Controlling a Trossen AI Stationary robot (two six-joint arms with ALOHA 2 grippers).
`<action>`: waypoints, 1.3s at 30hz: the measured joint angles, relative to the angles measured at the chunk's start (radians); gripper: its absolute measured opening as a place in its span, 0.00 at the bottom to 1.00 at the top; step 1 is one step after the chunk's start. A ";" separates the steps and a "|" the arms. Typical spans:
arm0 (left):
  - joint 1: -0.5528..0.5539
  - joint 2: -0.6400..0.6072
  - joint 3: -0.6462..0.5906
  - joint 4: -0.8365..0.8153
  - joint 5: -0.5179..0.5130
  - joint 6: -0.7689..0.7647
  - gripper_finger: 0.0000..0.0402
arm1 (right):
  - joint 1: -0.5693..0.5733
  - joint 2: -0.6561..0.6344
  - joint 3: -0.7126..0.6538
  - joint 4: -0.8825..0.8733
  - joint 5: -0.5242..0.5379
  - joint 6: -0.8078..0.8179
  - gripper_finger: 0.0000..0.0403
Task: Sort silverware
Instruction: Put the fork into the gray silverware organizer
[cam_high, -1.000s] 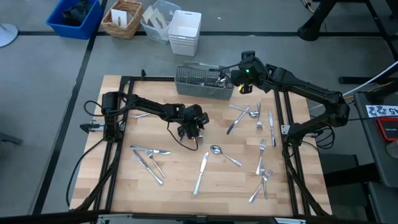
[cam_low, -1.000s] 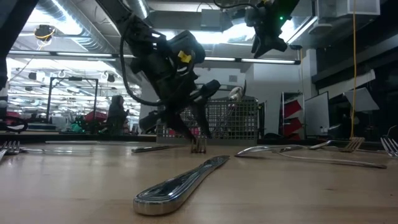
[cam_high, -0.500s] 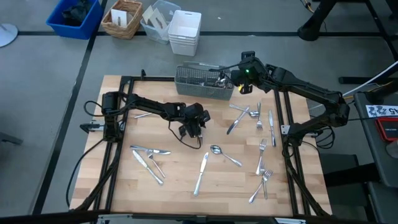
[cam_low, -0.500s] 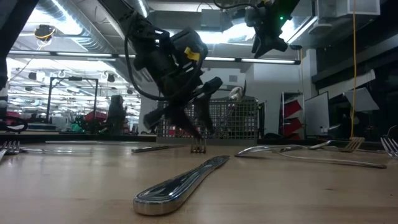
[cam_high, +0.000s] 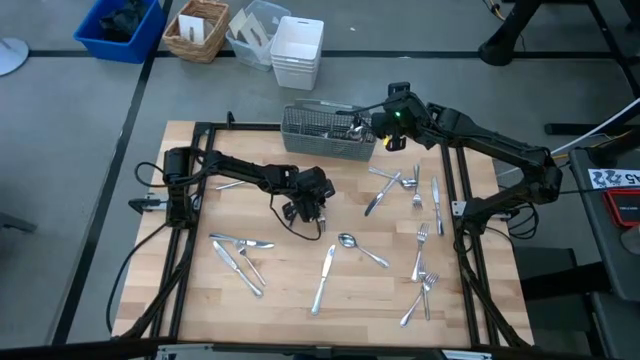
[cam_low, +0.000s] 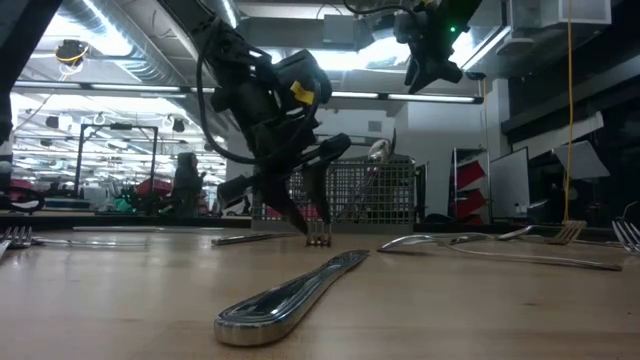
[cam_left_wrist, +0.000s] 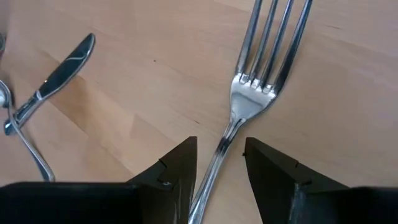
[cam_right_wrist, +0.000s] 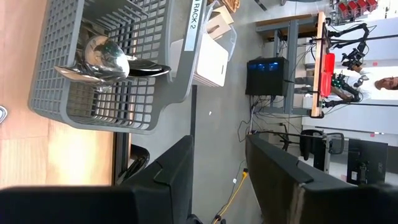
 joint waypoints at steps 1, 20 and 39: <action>0.003 0.000 0.000 -0.001 0.006 0.000 0.32 | 0.000 0.000 0.000 0.000 0.000 0.000 0.37; 0.030 0.049 0.002 0.064 0.076 -0.026 0.32 | 0.000 0.000 0.000 -0.030 -0.019 0.074 0.37; 0.014 0.032 -0.002 -0.016 0.079 -0.220 0.03 | 0.000 0.000 0.000 -0.166 -0.158 0.221 0.37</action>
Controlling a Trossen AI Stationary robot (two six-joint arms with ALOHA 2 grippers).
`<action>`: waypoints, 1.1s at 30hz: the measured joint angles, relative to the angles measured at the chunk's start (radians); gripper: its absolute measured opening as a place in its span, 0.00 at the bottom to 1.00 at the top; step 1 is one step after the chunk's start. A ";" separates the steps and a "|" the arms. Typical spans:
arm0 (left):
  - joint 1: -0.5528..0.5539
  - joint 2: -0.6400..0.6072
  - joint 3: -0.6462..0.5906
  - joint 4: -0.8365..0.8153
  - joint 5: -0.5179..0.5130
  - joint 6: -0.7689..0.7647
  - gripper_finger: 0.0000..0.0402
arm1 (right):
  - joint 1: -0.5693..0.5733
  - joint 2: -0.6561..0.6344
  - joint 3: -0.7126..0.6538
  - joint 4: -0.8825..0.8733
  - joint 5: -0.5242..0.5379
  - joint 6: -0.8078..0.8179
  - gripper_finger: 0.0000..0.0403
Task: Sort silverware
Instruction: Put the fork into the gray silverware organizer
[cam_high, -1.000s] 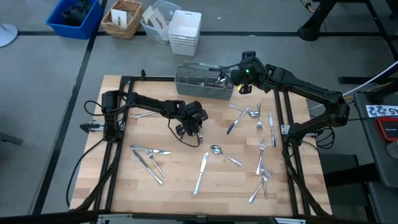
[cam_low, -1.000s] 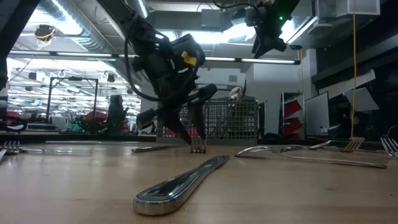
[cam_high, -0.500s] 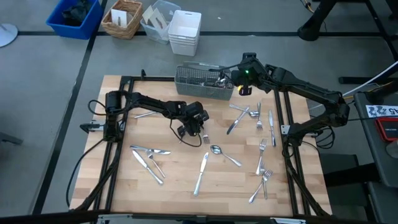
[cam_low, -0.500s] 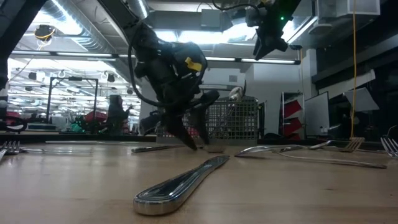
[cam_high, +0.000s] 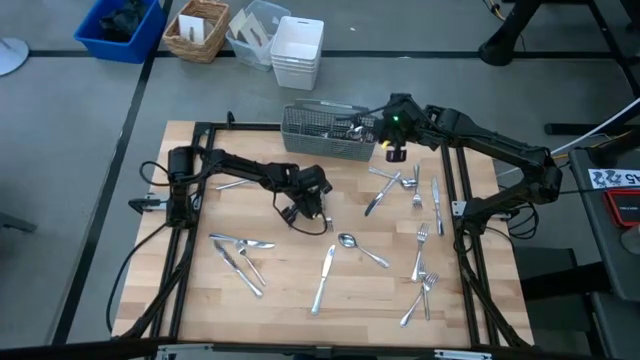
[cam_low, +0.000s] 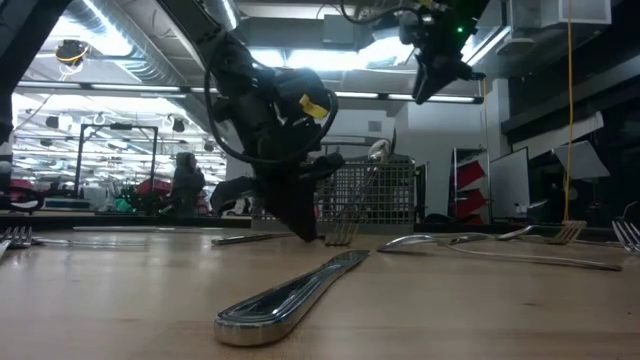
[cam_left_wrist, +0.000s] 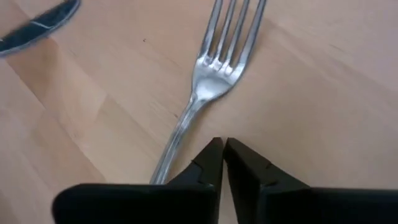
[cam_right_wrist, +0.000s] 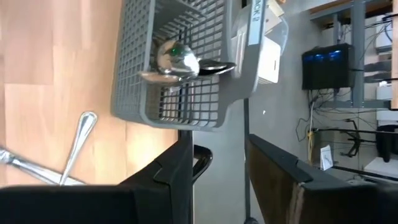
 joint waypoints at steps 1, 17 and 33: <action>-0.002 -0.006 -0.001 0.015 0.000 0.000 0.02 | 0.000 0.000 0.000 -0.005 0.000 0.000 0.37; -0.026 -0.016 0.001 0.145 -0.085 -0.012 0.13 | 0.000 0.000 0.000 -0.022 -0.008 0.023 0.37; 0.008 -0.017 0.002 0.137 -0.052 -0.005 0.23 | 0.000 0.000 0.000 -0.022 -0.008 0.022 0.37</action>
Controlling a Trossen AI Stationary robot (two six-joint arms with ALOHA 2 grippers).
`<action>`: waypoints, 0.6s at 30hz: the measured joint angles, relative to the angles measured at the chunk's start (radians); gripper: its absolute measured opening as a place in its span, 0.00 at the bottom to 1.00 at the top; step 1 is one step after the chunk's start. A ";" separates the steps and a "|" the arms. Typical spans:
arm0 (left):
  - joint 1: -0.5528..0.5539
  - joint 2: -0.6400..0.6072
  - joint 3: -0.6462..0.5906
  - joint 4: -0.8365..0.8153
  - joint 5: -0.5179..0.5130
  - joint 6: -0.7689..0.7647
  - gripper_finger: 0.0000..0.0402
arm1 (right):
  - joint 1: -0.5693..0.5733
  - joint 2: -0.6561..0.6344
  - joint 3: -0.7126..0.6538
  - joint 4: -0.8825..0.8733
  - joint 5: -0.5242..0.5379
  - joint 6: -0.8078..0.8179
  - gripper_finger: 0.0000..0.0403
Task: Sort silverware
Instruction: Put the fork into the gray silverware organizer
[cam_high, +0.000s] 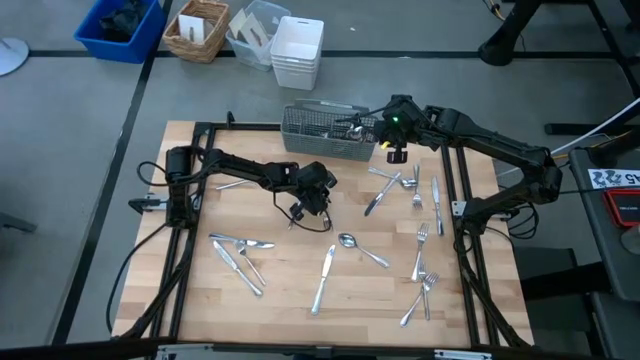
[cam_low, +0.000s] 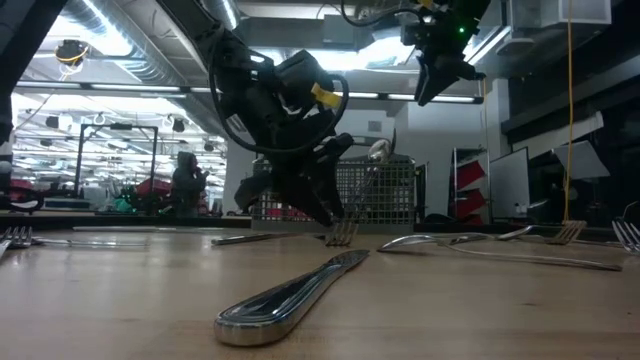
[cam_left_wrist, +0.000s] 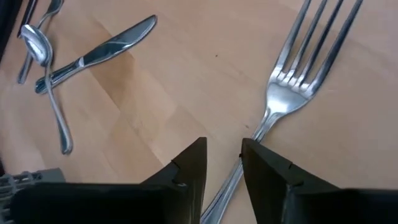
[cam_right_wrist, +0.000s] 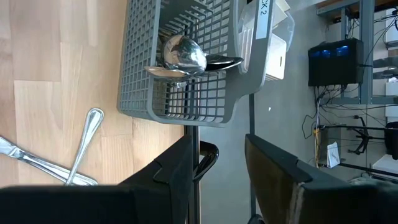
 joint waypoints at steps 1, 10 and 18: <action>0.003 0.000 0.000 -0.001 0.010 0.000 0.22 | 0.000 0.000 0.000 0.000 0.000 0.000 0.37; 0.015 0.004 0.000 -0.017 0.053 0.000 0.18 | 0.000 0.000 0.000 0.000 0.000 0.000 0.37; 0.015 0.023 0.001 -0.015 0.055 0.058 0.18 | 0.000 0.000 0.000 0.000 0.000 0.000 0.37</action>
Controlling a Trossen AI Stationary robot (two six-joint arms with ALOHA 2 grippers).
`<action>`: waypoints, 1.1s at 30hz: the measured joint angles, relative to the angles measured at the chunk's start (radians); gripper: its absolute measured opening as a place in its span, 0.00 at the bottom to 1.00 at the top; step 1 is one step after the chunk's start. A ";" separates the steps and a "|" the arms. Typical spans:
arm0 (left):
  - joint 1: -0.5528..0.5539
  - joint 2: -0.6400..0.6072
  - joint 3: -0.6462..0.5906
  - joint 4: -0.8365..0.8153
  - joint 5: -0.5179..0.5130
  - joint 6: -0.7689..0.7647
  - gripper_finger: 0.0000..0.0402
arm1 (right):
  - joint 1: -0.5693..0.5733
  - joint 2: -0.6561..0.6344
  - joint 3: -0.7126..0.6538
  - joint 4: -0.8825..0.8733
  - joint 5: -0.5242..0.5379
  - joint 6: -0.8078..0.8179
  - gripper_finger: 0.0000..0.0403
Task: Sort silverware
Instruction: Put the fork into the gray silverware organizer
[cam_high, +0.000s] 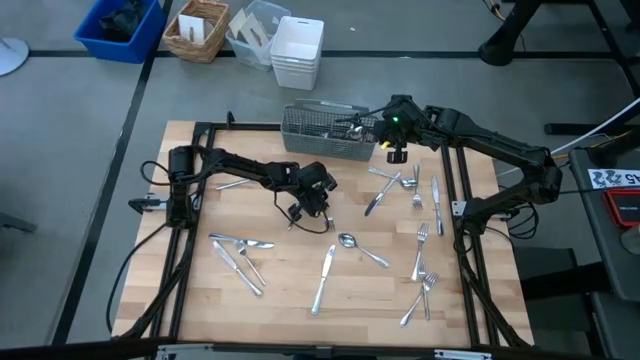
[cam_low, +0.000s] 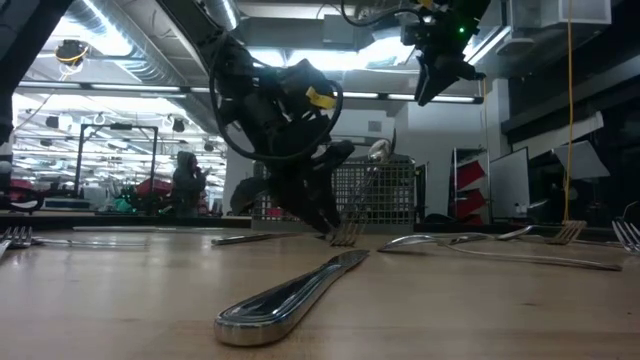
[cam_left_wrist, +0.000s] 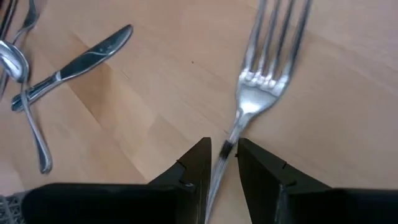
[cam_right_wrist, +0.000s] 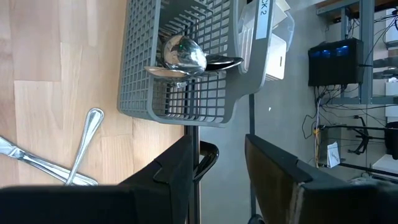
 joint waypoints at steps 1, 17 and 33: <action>0.000 0.000 0.000 -0.001 0.000 0.000 0.18 | 0.000 0.000 0.000 0.000 0.000 0.000 0.37; 0.001 0.036 0.002 0.008 0.003 0.072 0.18 | 0.000 0.000 0.000 -0.011 -0.056 0.003 0.37; -0.003 0.030 0.003 -0.125 0.001 -0.063 0.03 | 0.000 0.000 0.000 -0.017 -0.077 0.025 0.37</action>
